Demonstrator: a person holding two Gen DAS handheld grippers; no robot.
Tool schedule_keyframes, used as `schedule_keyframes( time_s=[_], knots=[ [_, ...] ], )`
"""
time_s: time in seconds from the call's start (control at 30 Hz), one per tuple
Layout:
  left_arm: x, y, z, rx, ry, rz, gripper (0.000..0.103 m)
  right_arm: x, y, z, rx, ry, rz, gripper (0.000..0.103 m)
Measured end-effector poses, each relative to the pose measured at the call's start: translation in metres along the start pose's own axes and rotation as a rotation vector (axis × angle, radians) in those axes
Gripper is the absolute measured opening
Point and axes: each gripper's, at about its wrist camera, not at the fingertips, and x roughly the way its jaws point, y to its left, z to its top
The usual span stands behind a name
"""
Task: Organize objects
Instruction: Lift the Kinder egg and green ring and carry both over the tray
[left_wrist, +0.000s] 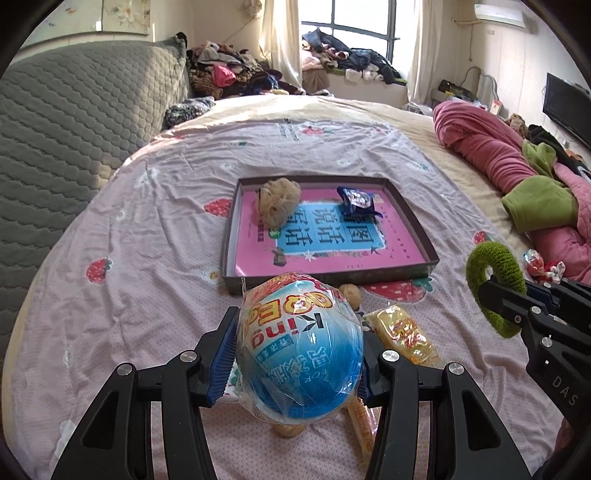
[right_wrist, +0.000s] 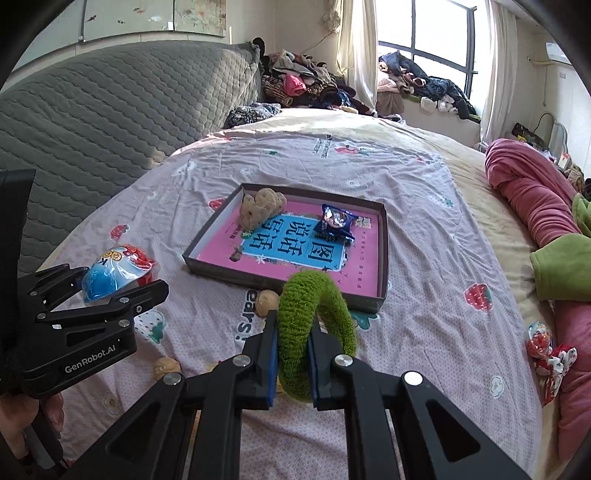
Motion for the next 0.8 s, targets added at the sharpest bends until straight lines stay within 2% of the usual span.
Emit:
schedule_keyframes(
  time_s=[0.43,0.8],
  knots=[
    [-0.023,0.002,0.017,-0.008,-0.048,0.009,0.055,-0.021,0.01,0.015,-0.016,-0.044,0.01,0.013],
    [-0.027,0.005,0.037,-0.019,-0.07,0.012,0.055,-0.029,0.01,0.034,-0.021,-0.083,0.014,0.013]
  ],
)
